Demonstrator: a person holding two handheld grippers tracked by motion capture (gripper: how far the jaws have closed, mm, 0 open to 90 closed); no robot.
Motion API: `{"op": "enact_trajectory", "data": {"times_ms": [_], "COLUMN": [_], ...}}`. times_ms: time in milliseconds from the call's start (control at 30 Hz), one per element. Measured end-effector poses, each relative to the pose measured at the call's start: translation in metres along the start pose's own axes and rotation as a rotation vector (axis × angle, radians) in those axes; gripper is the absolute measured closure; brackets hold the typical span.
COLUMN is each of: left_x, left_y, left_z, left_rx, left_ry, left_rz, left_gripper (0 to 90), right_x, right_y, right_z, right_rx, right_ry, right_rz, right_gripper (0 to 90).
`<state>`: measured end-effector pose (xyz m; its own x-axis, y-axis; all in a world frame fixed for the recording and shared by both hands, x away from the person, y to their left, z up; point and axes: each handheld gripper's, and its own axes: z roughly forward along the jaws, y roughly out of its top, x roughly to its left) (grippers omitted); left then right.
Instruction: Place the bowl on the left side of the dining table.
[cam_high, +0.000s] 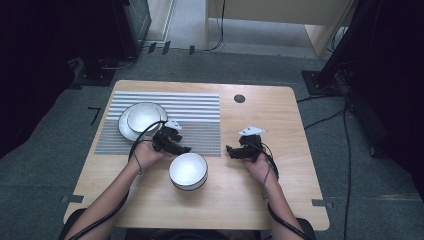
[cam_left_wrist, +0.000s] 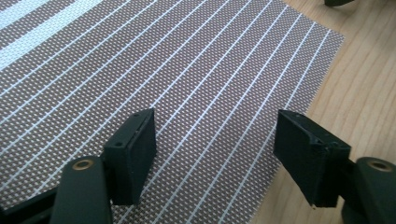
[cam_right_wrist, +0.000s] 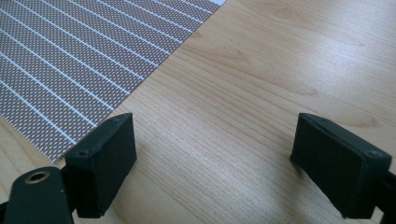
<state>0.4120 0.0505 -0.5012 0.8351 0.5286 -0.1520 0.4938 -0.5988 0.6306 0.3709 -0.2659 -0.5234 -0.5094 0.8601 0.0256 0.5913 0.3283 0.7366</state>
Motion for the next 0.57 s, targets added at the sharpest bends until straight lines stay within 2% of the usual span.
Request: {"op": "enact_trajectory", "data": {"times_ms": [300, 467, 533, 567], "left_x": [0.0003, -0.0019, -0.0014, -0.0007], "left_y": [-0.0002, 0.0007, 0.0012, 0.001], "left_z": [0.0002, 0.0013, 0.0013, 0.0015], "left_rx": [-0.001, 0.009, 0.011, 0.004], "left_ry": [-0.011, -0.005, -0.01, -0.025], "left_rz": [-0.007, 0.01, 0.002, -0.017], "left_gripper": [26.6, 23.8, 23.1, 21.7], "right_x": [0.0, 0.0, 0.0, 0.0], "right_y": [0.0, 0.0, 0.0, 0.0], "right_z": [0.0, 0.0, 0.0, 0.0], "right_rx": [0.0, 0.0, 0.0, 0.0], "right_ry": [0.0, 0.0, 0.0, 0.0], "right_rz": [0.0, 0.0, 0.0, 0.0], "right_gripper": [13.0, 13.0, 13.0, 13.0]}}
